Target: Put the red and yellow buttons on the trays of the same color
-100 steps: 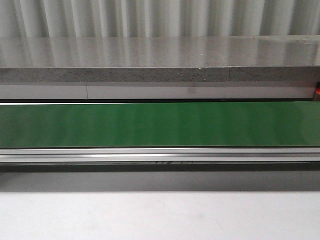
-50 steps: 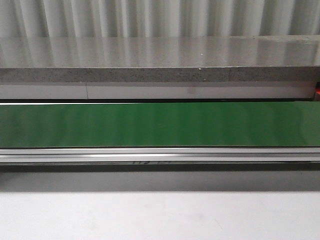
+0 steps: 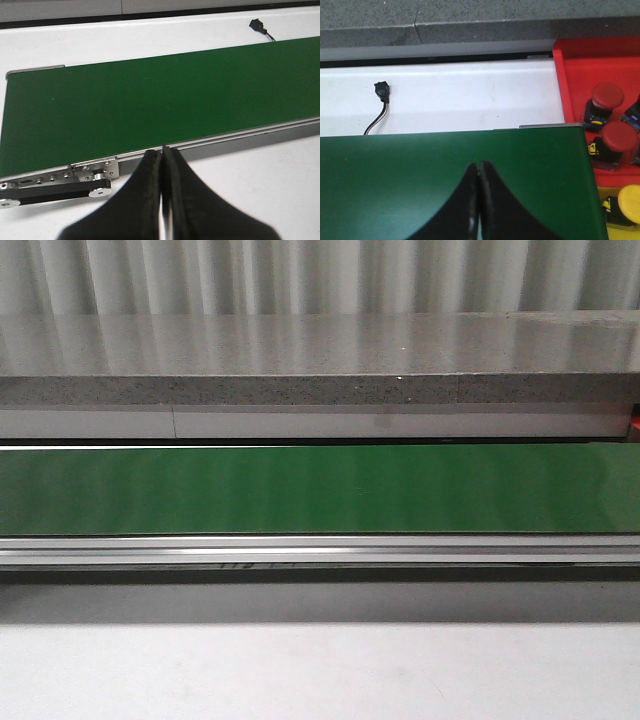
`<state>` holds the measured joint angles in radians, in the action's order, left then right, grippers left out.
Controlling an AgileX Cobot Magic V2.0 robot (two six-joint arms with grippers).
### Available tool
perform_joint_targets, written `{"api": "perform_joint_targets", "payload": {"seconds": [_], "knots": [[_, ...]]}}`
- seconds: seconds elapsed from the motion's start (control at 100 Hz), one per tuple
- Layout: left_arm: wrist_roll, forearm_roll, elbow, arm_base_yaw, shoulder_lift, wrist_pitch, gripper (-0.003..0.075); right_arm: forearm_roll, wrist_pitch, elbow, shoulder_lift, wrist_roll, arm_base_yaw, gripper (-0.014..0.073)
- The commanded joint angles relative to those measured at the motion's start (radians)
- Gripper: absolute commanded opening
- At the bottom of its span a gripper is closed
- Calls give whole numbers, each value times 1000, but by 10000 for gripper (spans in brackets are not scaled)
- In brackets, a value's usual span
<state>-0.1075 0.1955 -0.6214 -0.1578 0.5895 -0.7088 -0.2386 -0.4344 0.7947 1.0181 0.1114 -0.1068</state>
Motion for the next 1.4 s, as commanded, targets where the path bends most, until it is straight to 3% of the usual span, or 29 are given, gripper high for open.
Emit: {"api": "perform_joint_targets", "payload": {"seconds": [0.0, 0.36, 0.87, 1.17, 1.26, 1.39], "knots": [[2, 19, -31, -10, 0, 66, -20, 7, 118, -20, -70, 17, 3, -68], [2, 19, -31, -10, 0, 66, -20, 17, 237, -203, -284, 17, 3, -66], [2, 19, -31, -10, 0, 66, -20, 20, 265, -447, -673, 43, 3, -66], [2, 19, -31, -10, 0, 66, -20, 33, 355, -582, -730, 40, 3, -66], [2, 19, -31, -10, 0, 66, -20, 88, 405, -620, -764, -39, 3, -66], [2, 19, -31, -10, 0, 66, -20, 291, 483, -689, -799, -240, 3, -66]]}}
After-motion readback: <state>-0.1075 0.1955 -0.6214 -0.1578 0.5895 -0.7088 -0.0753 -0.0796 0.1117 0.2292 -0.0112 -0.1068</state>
